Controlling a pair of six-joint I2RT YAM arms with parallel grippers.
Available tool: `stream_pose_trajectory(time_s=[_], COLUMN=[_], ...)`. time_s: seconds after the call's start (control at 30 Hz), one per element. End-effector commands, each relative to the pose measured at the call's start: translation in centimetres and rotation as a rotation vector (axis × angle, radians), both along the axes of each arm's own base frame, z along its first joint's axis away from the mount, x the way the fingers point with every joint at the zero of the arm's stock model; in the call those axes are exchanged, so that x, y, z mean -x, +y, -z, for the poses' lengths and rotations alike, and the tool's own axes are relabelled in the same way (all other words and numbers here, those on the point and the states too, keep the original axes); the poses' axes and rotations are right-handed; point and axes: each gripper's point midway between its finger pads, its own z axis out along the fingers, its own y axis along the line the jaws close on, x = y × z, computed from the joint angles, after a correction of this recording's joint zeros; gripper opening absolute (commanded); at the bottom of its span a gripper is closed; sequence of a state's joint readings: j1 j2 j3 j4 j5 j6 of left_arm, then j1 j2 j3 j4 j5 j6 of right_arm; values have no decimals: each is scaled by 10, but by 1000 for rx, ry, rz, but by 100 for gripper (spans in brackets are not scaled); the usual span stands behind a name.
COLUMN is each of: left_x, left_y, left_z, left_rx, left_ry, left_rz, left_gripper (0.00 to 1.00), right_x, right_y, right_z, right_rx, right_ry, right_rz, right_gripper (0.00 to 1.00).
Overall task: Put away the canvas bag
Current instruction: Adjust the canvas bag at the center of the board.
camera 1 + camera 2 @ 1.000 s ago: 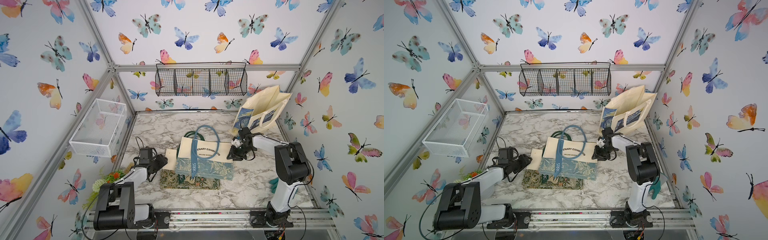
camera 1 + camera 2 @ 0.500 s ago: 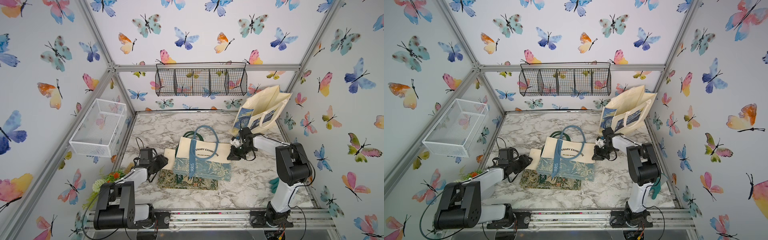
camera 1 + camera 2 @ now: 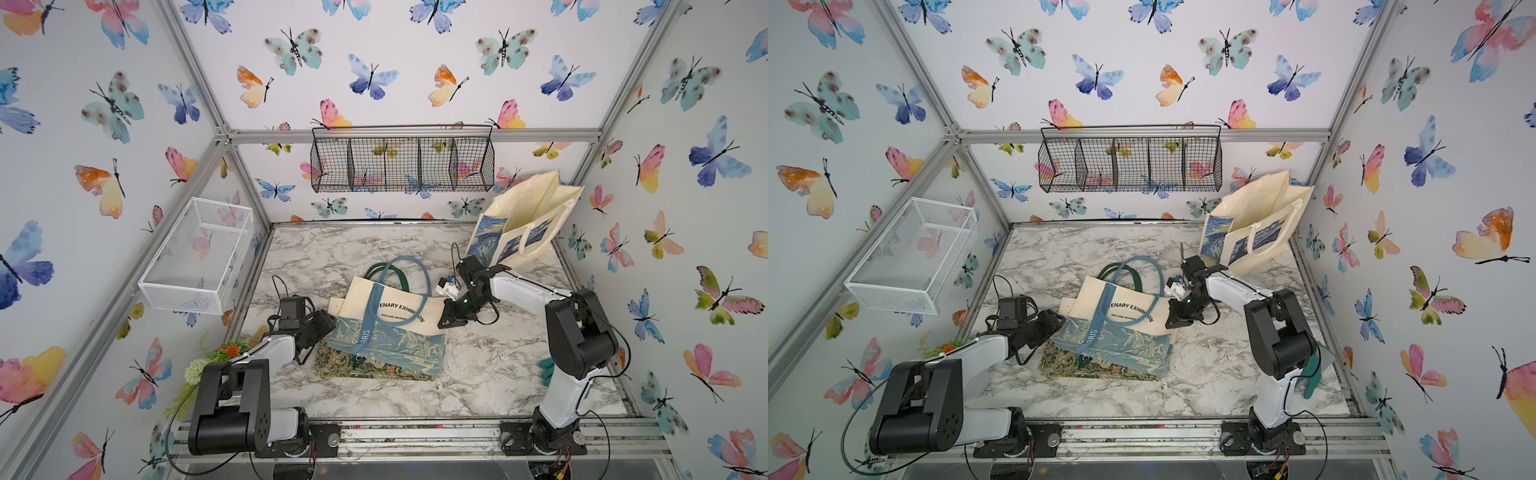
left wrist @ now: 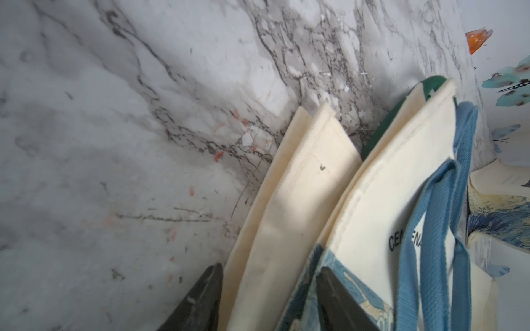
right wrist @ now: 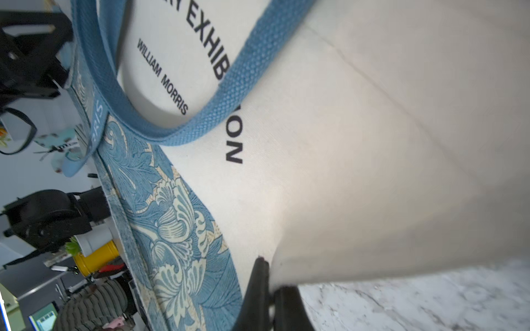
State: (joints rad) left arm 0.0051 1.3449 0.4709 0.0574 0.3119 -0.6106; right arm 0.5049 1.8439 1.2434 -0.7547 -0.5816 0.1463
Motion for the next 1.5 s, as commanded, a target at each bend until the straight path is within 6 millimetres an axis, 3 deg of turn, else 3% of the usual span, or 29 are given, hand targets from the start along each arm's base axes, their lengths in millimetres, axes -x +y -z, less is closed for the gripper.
stream_pose_trajectory(time_s=[0.0, 0.13, 0.33, 0.5, 0.6, 0.83, 1.1, 1.47], left_x=[-1, -5, -12, -14, -14, -14, -18, -20], left_y=[-6, -2, -5, -7, -7, -7, -8, -8], left_z=[-6, -15, -21, -23, -23, -27, -27, -26], left_rx=[23, 8, 13, 25, 30, 25, 29, 27], left_ry=[-18, -50, -65, -66, -68, -73, -67, -63], left_rz=[19, 2, 19, 22, 20, 23, 27, 30], left_gripper=[57, 57, 57, 57, 57, 57, 57, 57], right_x=[18, 19, 35, 29, 27, 60, 77, 79], right_y=[-4, -16, -8, 10, 19, 58, 56, 37], right_z=[8, 8, 8, -14, -15, -36, -44, -65], right_rx=[96, 173, 209, 135, 121, -43, -98, -70], right_ry=[18, -38, -69, -137, -137, -142, -115, -189], right_rz=[-78, -89, -157, -183, -213, -345, -347, -254], right_gripper=[2, 2, 2, 2, 2, 2, 2, 2])
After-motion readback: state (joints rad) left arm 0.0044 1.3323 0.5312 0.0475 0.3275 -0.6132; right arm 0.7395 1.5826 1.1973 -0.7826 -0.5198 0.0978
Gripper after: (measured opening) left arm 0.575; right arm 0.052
